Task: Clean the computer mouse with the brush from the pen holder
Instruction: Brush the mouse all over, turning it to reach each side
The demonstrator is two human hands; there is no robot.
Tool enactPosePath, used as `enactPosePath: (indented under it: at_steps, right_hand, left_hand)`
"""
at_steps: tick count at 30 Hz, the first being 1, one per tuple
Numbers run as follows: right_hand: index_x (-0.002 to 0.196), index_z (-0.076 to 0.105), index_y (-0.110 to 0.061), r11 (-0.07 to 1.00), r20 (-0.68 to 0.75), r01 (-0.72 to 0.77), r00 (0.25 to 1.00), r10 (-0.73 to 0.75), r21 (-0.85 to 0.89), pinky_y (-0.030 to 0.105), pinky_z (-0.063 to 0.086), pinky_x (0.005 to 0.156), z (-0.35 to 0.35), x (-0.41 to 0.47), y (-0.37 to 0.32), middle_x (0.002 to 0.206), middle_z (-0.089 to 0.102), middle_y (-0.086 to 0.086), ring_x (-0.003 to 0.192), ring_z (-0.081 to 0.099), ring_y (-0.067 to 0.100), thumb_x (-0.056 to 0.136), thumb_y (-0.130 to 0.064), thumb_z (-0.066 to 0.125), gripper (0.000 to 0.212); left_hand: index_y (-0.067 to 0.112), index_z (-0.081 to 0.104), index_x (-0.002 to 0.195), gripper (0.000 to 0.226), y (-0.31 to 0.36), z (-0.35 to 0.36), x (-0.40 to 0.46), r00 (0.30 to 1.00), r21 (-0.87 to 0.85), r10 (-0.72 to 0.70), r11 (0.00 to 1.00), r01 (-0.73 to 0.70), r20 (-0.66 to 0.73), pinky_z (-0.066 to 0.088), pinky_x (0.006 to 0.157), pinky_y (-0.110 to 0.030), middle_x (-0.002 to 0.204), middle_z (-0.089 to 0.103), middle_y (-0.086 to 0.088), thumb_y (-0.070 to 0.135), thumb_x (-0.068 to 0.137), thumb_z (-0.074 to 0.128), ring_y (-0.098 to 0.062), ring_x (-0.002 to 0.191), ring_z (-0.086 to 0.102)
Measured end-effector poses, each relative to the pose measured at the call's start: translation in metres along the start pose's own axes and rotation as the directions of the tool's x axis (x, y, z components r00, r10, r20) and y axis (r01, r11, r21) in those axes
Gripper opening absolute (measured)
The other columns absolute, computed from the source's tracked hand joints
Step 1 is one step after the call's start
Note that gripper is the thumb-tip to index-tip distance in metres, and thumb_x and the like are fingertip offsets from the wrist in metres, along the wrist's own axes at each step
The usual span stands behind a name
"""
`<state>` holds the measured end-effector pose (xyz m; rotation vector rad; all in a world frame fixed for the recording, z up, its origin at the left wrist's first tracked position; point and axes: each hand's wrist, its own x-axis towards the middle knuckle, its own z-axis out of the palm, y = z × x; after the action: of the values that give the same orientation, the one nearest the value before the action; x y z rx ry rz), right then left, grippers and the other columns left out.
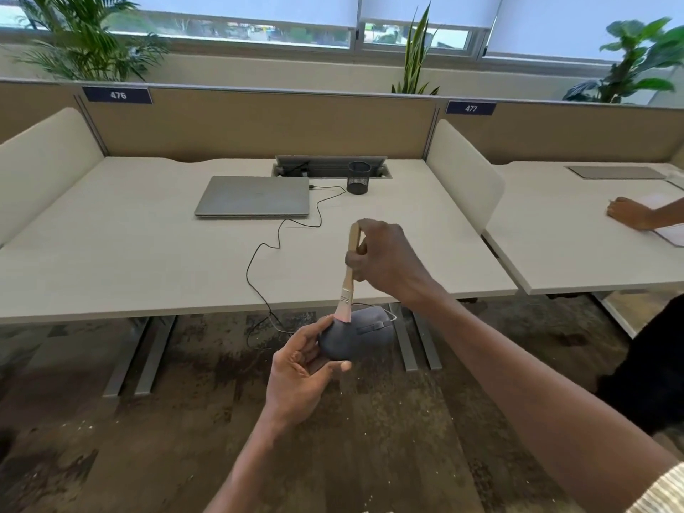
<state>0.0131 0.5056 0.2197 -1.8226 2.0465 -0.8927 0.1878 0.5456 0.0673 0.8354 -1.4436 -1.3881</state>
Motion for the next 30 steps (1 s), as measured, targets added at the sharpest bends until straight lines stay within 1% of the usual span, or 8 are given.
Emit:
enactPosePath:
  at_steps: [5, 8, 10, 12, 15, 18, 26, 30]
  right_hand:
    - [0.09, 0.06, -0.001, 0.991, -0.038, -0.114, 0.993, 0.112, -0.073, 0.05, 0.061, 0.067, -0.013, 0.005, 0.032, 0.081, 0.069, 0.02, 0.068, 0.072, 0.035, 0.084, -0.005, 0.069, 0.011]
    - [0.101, 0.059, -0.002, 0.986, -0.11, -0.1, 0.99, 0.085, -0.133, 0.049, 0.06, 0.072, -0.021, 0.005, 0.042, 0.081, 0.069, 0.017, 0.071, 0.07, 0.036, 0.084, -0.005, 0.066, 0.019]
    - [0.112, 0.058, -0.003, 0.996, -0.156, -0.052, 0.987, 0.041, -0.066, 0.046, 0.062, 0.072, -0.026, -0.001, 0.036, 0.079, 0.069, 0.013, 0.069, 0.071, 0.031, 0.086, -0.005, 0.068, 0.027]
    - [0.118, 0.056, -0.004, 0.998, -0.163, 0.017, 0.987, -0.006, 0.067, 0.033, 0.064, 0.066, -0.028, -0.012, 0.021, 0.081, 0.07, 0.01, 0.065, 0.073, 0.021, 0.088, -0.006, 0.07, 0.033]
    - [0.118, 0.054, -0.007, 0.976, -0.111, 0.111, 0.99, -0.091, 0.186, 0.031, 0.063, 0.063, -0.017, -0.034, 0.0, 0.081, 0.072, 0.008, 0.064, 0.073, 0.016, 0.089, -0.006, 0.071, 0.033]
    - [0.116, 0.053, -0.011, 0.977, -0.09, 0.162, 0.984, -0.151, 0.136, 0.038, 0.061, 0.065, -0.003, -0.043, -0.007, 0.08, 0.071, 0.007, 0.067, 0.072, 0.02, 0.091, -0.01, 0.069, 0.03]
    - [0.119, 0.052, -0.009, 0.994, -0.212, 0.111, 0.971, -0.111, -0.012, 0.037, 0.062, 0.065, -0.017, -0.026, 0.014, 0.082, 0.07, 0.008, 0.067, 0.071, 0.021, 0.09, -0.008, 0.07, 0.034]
    - [0.117, 0.053, -0.01, 0.983, -0.177, 0.123, 0.979, -0.098, 0.136, 0.032, 0.063, 0.066, -0.017, -0.028, 0.009, 0.085, 0.072, 0.008, 0.068, 0.073, 0.018, 0.09, -0.008, 0.071, 0.033]
  left_hand:
    - [0.014, 0.06, 0.13, 0.067, -0.002, -0.003, -0.002, 1.0, 0.02, -0.001, 1.0, 0.001, -0.024, 0.055, 0.098, -0.036, 0.129, 0.068, -0.001, 0.004, 0.069, 0.084, -0.019, 0.124, 0.062]
    - [0.017, 0.061, 0.128, 0.065, 0.0, -0.001, -0.001, 1.0, 0.028, 0.005, 1.0, -0.004, -0.023, 0.056, 0.095, -0.03, 0.126, 0.069, 0.003, 0.006, 0.068, 0.083, -0.015, 0.121, 0.064]
    - [0.015, 0.06, 0.128, 0.065, 0.003, 0.0, 0.002, 1.0, 0.023, 0.008, 1.0, -0.008, -0.021, 0.055, 0.094, -0.027, 0.126, 0.069, 0.004, 0.005, 0.068, 0.083, -0.015, 0.12, 0.064]
    - [0.011, 0.059, 0.129, 0.066, 0.005, 0.001, 0.005, 1.0, 0.025, 0.011, 1.0, -0.011, -0.015, 0.055, 0.095, -0.028, 0.125, 0.07, 0.004, 0.003, 0.068, 0.083, -0.016, 0.12, 0.065]
    - [0.009, 0.057, 0.131, 0.067, 0.006, 0.002, 0.009, 1.0, 0.028, 0.011, 1.0, -0.011, -0.011, 0.055, 0.095, -0.027, 0.125, 0.069, 0.006, 0.001, 0.069, 0.082, -0.014, 0.118, 0.066]
    - [0.013, 0.057, 0.129, 0.066, 0.007, 0.003, 0.011, 1.0, 0.033, 0.014, 0.999, -0.013, -0.017, 0.055, 0.094, -0.025, 0.125, 0.069, 0.009, -0.001, 0.07, 0.082, -0.012, 0.118, 0.066]
    - [0.014, 0.059, 0.129, 0.066, 0.003, 0.001, 0.013, 0.999, 0.04, 0.002, 0.999, -0.001, -0.032, 0.055, 0.095, -0.028, 0.124, 0.07, 0.002, 0.0, 0.069, 0.083, -0.015, 0.12, 0.065]
    - [0.015, 0.059, 0.128, 0.065, 0.005, 0.001, 0.016, 0.999, 0.032, 0.006, 0.999, -0.005, -0.04, 0.055, 0.094, -0.025, 0.126, 0.068, 0.001, -0.002, 0.07, 0.082, -0.013, 0.119, 0.065]
